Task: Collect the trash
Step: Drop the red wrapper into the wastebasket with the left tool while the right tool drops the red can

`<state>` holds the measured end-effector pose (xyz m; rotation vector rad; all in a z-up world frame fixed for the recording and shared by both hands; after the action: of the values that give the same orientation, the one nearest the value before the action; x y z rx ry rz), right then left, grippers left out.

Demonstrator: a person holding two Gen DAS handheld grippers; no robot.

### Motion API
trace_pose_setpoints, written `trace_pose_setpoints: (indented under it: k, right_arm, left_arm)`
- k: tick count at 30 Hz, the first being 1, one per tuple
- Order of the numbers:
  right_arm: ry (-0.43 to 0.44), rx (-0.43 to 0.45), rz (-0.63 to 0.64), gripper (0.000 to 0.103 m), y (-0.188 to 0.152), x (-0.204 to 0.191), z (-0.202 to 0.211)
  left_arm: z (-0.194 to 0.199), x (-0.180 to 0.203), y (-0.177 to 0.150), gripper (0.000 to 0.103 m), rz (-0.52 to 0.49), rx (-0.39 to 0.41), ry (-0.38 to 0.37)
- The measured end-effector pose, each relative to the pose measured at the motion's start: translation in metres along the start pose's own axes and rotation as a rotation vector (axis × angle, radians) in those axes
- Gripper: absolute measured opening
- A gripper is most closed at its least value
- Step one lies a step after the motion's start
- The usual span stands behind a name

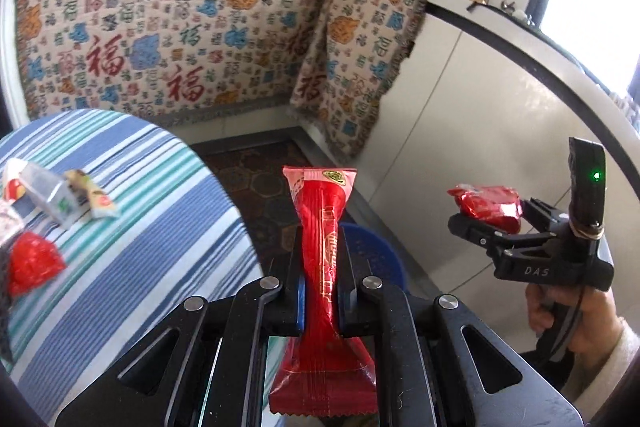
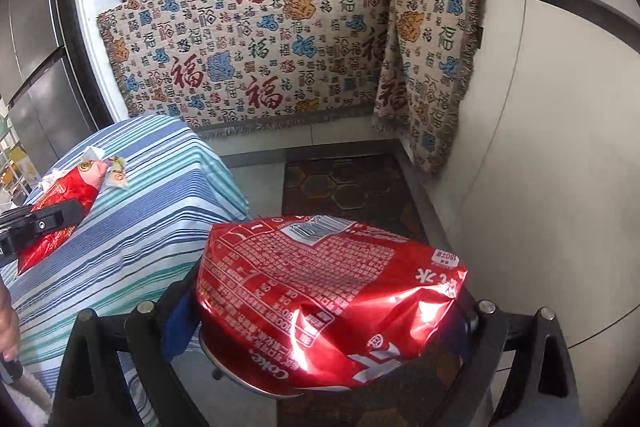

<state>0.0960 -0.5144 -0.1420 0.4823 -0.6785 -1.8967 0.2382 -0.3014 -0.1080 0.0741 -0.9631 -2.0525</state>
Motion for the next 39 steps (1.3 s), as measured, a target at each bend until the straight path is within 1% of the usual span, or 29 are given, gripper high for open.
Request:
trace_pose_setpoints:
  k: [3,7,12,22,29,30,31,33,36,39]
  right_arm:
    - [-0.005,-0.007,-0.02,0.098,0.0,0.025,-0.016]
    - [-0.009,-0.034,-0.035,0.098,-0.002,0.048,-0.04]
    - [-0.017,-0.055,-0.037,0.098,-0.003,0.066,-0.061]
    - [-0.032,-0.11,-0.017,0.099,-0.012,0.088,-0.091]
    - [-0.045,-0.109,0.009,0.099,-0.017,0.09,-0.101]
    - [-0.047,-0.115,0.015,0.099,-0.017,0.09,-0.102]
    - [-0.046,-0.121,0.017,0.099,-0.018,0.089,-0.104]
    - [-0.041,-0.128,0.022,0.099,-0.018,0.088,-0.105]
    - [-0.044,-0.124,0.027,0.099,-0.017,0.086,-0.106]
    - [-0.045,-0.115,0.022,0.102,-0.017,0.086,-0.104]
  left_arm:
    - [-0.04,0.019,0.01,0.009,-0.011,-0.04,-0.029]
    - [-0.085,0.038,0.018,0.009,-0.029,-0.083,-0.053]
    - [-0.123,0.056,0.025,0.009,-0.067,-0.118,-0.069]
    - [-0.164,0.067,0.026,0.009,-0.091,-0.169,-0.092]
    - [-0.179,0.069,0.026,0.01,-0.117,-0.192,-0.098]
    - [-0.179,0.069,0.026,0.018,-0.12,-0.189,-0.094]
    - [-0.18,0.07,0.026,0.034,-0.119,-0.186,-0.098]
    - [-0.178,0.07,0.027,0.051,-0.114,-0.163,-0.09]
    - [-0.177,0.068,0.03,0.055,-0.107,-0.15,-0.092]
    - [-0.173,0.066,0.033,0.055,-0.105,-0.138,-0.087]
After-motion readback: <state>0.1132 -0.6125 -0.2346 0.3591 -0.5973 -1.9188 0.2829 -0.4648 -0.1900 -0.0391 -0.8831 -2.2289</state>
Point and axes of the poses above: each gripper's, at about its wrist camera, not at the fingertips, and z roughly against the way its jaws point, x to its right, y to its top, the point moved 1 cm from there along -z, roughly the way its jaws point, and after that the axes turned 4 degrees about -x, right-handed, at the moved point
